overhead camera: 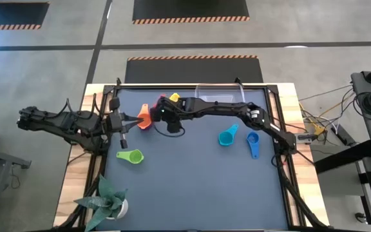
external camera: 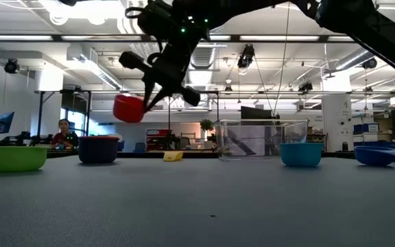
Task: Nest measuring cups in basket
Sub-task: Stack the red measuring cup on top of the orange measuring cup
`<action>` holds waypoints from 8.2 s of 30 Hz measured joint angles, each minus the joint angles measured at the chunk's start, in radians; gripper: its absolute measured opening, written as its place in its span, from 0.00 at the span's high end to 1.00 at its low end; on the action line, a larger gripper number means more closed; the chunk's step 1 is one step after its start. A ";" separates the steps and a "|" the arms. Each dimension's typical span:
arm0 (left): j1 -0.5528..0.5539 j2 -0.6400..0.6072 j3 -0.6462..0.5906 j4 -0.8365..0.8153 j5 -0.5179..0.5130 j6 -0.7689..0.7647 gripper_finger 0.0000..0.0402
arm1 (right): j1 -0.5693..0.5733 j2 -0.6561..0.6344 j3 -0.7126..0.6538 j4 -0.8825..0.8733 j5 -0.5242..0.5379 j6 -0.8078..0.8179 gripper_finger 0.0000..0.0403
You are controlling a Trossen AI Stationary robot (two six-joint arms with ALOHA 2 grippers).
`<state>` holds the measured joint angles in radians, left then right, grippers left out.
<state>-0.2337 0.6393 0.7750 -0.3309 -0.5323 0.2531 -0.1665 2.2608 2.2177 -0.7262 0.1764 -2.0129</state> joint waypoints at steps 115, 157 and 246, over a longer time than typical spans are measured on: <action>0.000 0.010 0.000 0.017 0.000 0.017 1.00 | 0.054 -0.072 -0.016 0.077 0.182 0.730 0.98; 0.488 0.640 0.124 -0.247 0.333 -0.305 1.00 | 0.225 -0.852 -1.252 0.968 0.085 1.332 0.98; 0.645 0.773 0.276 -0.428 0.148 -0.442 1.00 | 0.125 -1.034 -1.377 0.890 0.113 1.636 0.98</action>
<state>0.4114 1.4119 1.0510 -0.7593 -0.3842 -0.1886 -0.0416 1.2270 0.8410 0.1641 0.2890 -0.3764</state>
